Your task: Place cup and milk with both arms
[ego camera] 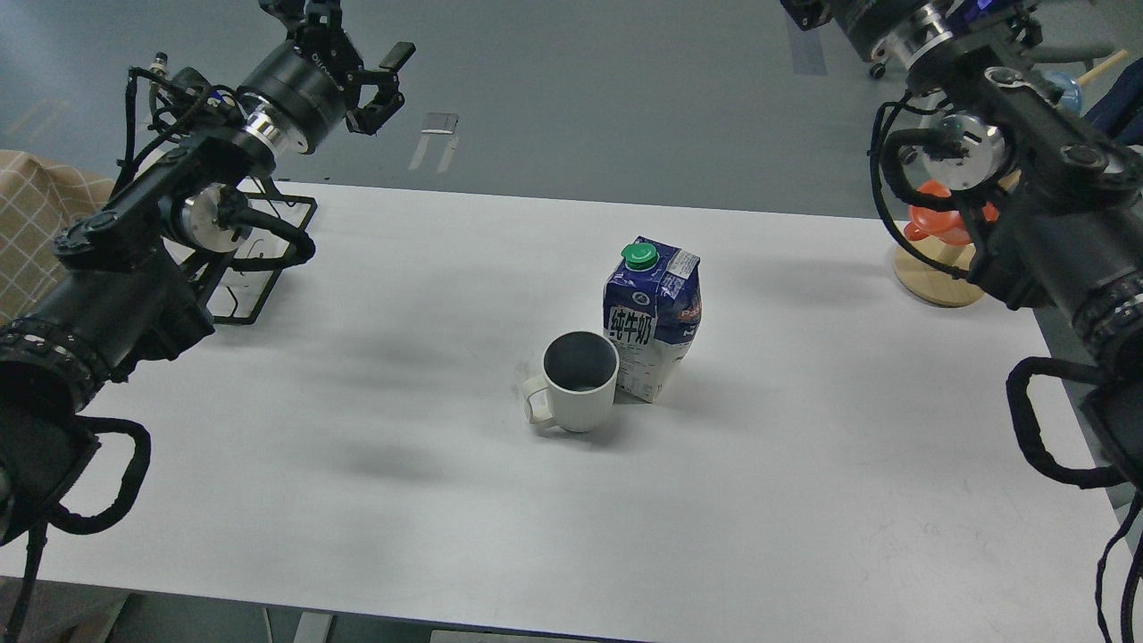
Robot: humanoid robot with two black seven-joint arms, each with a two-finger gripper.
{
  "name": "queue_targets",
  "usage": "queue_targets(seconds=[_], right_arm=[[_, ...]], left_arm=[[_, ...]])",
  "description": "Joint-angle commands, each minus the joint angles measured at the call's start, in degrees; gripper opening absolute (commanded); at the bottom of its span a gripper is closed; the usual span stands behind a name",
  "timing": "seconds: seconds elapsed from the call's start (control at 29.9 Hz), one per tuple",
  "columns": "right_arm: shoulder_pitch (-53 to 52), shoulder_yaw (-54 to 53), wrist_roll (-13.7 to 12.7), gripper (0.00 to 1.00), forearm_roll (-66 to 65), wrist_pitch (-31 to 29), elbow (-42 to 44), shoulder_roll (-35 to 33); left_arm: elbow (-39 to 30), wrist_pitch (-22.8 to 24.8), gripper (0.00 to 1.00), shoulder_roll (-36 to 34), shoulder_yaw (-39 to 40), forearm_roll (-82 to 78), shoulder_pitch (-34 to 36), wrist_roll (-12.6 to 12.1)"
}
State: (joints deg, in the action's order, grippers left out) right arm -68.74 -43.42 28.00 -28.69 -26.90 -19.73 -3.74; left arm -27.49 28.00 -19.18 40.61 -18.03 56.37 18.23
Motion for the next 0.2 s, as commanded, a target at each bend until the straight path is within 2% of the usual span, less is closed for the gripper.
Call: queue_targets(seconds=[0.0,0.17], right_arm=[[2.82,-0.88,0.0,0.98,-0.14,1.23,-0.13,2.16],[3.0,-1.76,0.0,0.99,-0.05,1.41,-1.36,2.34]], left_arm=[[2.62,0.0,0.98,2.04,-0.35,0.1,-0.3,-0.04],[2.62,0.0,0.98,2.48,-0.09,0.09,-0.38,-0.04]])
